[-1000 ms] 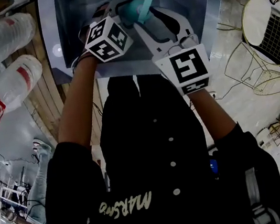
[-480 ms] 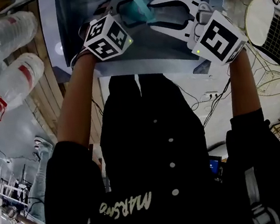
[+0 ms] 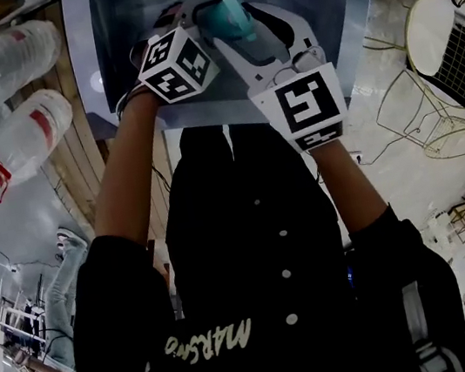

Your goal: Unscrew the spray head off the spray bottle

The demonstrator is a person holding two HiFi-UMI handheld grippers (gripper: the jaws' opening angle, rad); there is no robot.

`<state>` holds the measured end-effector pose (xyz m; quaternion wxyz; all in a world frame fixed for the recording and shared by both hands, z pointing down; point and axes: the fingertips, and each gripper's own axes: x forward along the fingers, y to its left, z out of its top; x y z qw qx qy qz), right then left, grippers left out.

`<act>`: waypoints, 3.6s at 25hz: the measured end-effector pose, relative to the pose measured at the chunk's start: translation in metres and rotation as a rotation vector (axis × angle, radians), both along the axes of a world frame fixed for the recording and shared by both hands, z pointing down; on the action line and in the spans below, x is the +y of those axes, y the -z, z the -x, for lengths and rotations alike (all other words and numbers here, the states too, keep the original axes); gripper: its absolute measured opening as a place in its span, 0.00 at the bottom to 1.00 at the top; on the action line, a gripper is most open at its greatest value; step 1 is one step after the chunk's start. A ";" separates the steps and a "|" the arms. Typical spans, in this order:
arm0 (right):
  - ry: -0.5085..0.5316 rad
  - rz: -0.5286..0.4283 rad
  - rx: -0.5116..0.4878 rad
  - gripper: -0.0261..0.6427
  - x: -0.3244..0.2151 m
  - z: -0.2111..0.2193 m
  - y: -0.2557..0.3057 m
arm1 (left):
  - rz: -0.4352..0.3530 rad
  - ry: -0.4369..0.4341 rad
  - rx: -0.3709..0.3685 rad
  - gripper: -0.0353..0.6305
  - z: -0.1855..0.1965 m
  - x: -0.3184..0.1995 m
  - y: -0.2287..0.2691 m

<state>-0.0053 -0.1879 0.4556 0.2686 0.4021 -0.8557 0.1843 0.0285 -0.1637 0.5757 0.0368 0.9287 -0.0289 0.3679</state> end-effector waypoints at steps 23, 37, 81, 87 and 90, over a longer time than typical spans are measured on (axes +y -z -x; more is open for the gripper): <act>0.455 -0.107 0.054 0.25 0.005 0.002 -0.011 | -0.006 -0.053 0.039 0.60 -0.003 0.003 0.001; 1.029 -0.105 -0.024 0.25 0.040 -0.016 -0.008 | 0.010 -0.220 0.093 0.60 -0.023 0.027 0.003; -0.436 0.225 -0.270 0.66 0.028 -0.012 0.004 | -0.005 -0.094 0.052 0.60 -0.015 0.026 -0.001; -0.298 0.146 -0.135 0.61 0.026 -0.013 -0.004 | -0.004 -0.093 0.055 0.60 -0.016 0.026 0.000; -0.238 0.068 -0.008 0.55 0.026 -0.018 -0.012 | -0.003 -0.093 0.063 0.60 -0.016 0.027 0.001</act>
